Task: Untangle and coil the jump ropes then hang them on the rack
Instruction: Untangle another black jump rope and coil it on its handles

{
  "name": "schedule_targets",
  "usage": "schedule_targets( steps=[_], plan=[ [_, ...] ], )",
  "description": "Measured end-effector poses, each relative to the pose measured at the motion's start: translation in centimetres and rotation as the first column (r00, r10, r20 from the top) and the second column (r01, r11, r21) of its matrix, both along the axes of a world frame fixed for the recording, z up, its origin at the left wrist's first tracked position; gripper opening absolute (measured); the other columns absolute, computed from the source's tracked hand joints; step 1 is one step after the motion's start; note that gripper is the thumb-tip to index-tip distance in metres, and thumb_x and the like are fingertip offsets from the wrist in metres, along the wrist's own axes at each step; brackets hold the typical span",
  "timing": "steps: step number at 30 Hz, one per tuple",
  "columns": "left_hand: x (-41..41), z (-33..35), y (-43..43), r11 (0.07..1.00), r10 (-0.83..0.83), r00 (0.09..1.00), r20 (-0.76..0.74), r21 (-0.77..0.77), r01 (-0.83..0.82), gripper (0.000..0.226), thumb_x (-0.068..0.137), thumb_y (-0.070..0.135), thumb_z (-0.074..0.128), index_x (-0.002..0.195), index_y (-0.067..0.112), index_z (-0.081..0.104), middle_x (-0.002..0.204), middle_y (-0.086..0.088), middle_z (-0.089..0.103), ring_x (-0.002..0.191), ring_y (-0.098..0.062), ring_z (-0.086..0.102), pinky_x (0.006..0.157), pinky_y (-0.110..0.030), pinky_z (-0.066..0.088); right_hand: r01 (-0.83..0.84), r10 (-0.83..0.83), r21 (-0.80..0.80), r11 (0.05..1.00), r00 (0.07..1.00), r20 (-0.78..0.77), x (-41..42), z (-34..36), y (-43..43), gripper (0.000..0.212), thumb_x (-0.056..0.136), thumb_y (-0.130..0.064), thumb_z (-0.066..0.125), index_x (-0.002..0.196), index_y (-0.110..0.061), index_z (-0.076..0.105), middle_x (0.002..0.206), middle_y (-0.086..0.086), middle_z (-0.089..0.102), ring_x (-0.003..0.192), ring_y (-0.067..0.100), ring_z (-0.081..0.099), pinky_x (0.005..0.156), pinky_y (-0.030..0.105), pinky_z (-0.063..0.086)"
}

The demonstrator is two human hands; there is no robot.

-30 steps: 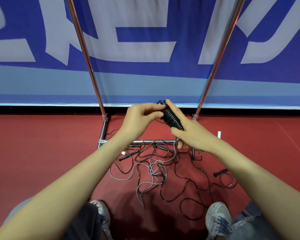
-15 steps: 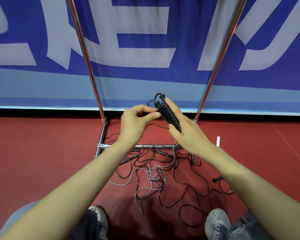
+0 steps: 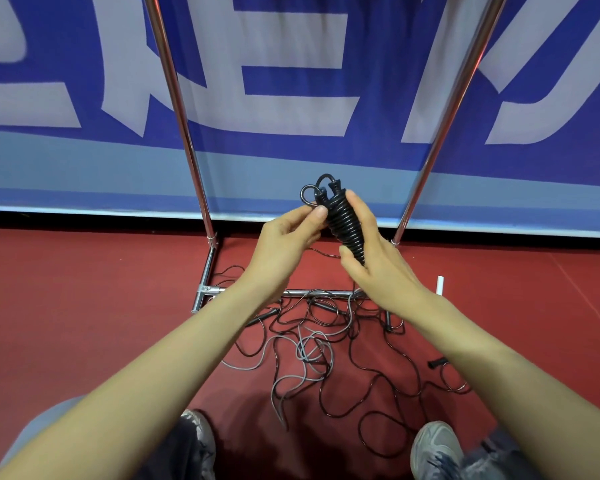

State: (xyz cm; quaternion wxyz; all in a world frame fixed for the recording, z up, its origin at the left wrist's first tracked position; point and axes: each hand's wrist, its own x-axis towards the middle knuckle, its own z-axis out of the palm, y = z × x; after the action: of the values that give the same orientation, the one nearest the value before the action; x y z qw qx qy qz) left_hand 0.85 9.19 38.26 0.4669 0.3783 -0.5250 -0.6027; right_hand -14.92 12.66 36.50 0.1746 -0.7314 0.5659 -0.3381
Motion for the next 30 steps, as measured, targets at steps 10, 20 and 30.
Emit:
schedule_targets(
  steps=[10, 20, 30],
  plan=[
    [-0.4, 0.3, -0.6, 0.982, 0.055, 0.97, -0.235, 0.188, -0.01, 0.019, 0.091, 0.012, 0.062, 0.109, 0.004, 0.061, 0.098, -0.009, 0.067, 0.092, -0.019, 0.067, 0.09, -0.033, 0.053, -0.156, 0.147, 0.069, 0.985, 0.983, 0.113, 1.5, 0.1, -0.1, 0.071, 0.099, -0.034, 0.046, 0.137, -0.067, -0.004, 0.144, -0.011, 0.044, 0.115, 0.018, 0.057, 0.098, 0.038, 0.046],
    [0.7, 0.3, -0.8, 0.915, -0.313, 0.935, -0.166, 0.212, 0.344, 0.014, 0.076, 0.015, 0.062, 0.08, 0.012, 0.075, 0.083, -0.01, 0.067, 0.074, -0.016, 0.068, 0.07, -0.026, 0.056, 0.151, -0.151, 0.003, 0.988, 0.988, -0.009, -4.2, 1.8, -2.0, 0.052, 0.088, -0.024, 0.067, 0.134, -0.04, 0.047, 0.146, -0.003, 0.025, 0.129, 0.017, 0.035, 0.104, 0.031, 0.033],
    [1.2, -1.6, -1.9, 0.949, -0.167, 0.985, 0.048, 0.279, 0.147, 0.017, 0.085, 0.007, 0.067, 0.1, 0.016, 0.067, 0.09, -0.002, 0.069, 0.079, -0.016, 0.064, 0.08, -0.026, 0.051, -0.047, -0.067, 0.271, 0.961, 0.915, 0.398, -3.1, 3.6, -1.0, 0.011, 0.086, -0.017, 0.069, 0.076, -0.022, 0.068, 0.121, -0.008, 0.062, 0.106, 0.002, 0.057, 0.092, 0.02, 0.037]
  ],
)
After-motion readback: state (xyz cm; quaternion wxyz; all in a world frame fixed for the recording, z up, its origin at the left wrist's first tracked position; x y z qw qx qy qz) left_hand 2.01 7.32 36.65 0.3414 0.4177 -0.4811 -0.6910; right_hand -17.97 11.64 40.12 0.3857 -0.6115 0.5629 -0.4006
